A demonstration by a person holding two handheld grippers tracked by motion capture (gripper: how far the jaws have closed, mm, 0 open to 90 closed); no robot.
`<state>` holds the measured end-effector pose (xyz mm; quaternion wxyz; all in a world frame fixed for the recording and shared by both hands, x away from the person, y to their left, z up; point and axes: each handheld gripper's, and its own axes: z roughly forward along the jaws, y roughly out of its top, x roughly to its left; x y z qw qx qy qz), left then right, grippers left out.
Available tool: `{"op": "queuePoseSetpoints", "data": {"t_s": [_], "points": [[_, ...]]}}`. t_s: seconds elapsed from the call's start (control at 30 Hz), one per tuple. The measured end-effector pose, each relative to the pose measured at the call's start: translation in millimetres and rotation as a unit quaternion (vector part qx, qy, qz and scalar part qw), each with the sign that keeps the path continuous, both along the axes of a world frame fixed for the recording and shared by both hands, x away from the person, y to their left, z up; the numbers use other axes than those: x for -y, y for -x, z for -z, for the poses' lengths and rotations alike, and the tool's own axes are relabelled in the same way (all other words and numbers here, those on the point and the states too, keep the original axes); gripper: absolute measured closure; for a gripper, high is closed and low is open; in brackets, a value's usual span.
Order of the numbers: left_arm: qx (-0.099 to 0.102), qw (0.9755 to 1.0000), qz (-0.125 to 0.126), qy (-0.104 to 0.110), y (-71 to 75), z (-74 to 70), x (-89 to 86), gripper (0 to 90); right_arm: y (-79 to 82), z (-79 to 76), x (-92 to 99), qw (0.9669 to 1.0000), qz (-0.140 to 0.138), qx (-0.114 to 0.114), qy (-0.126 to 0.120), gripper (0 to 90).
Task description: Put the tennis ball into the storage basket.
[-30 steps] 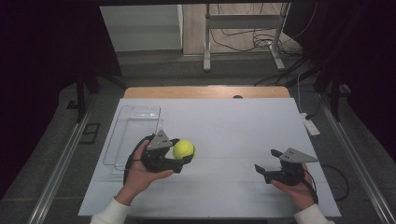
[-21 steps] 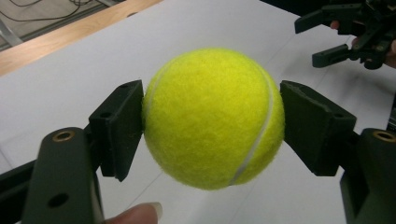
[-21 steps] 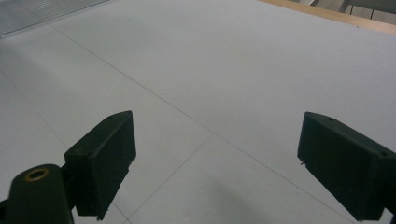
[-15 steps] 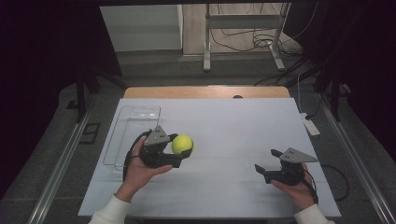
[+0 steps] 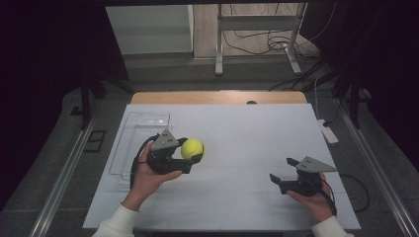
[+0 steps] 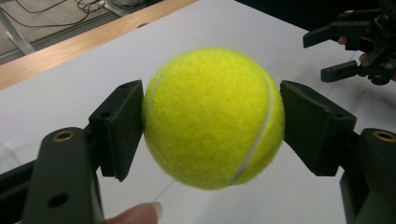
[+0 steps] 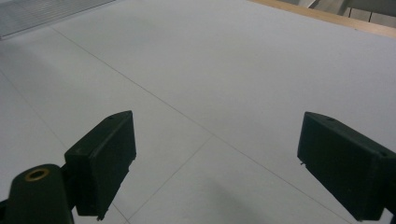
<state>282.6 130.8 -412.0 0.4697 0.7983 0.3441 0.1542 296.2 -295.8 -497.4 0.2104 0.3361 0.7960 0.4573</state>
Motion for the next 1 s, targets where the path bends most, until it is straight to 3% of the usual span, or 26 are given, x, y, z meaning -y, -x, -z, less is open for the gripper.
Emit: {"op": "queuePoseSetpoints", "data": {"t_s": [0.33, 1.0], "points": [[0.007, 0.9999, -0.008, 0.013, -2.4, -3.8, -9.9, 26.5, 0.4, -0.6, 2.4, 0.9998, 0.003, -0.006, -0.016, 12.1], [0.026, 0.9981, -0.036, 0.043, -11.2, -15.9, -32.4, 26.5, 10.3, 1.4, 7.4, 0.9998, 0.005, -0.008, -0.015, 12.0]]}}
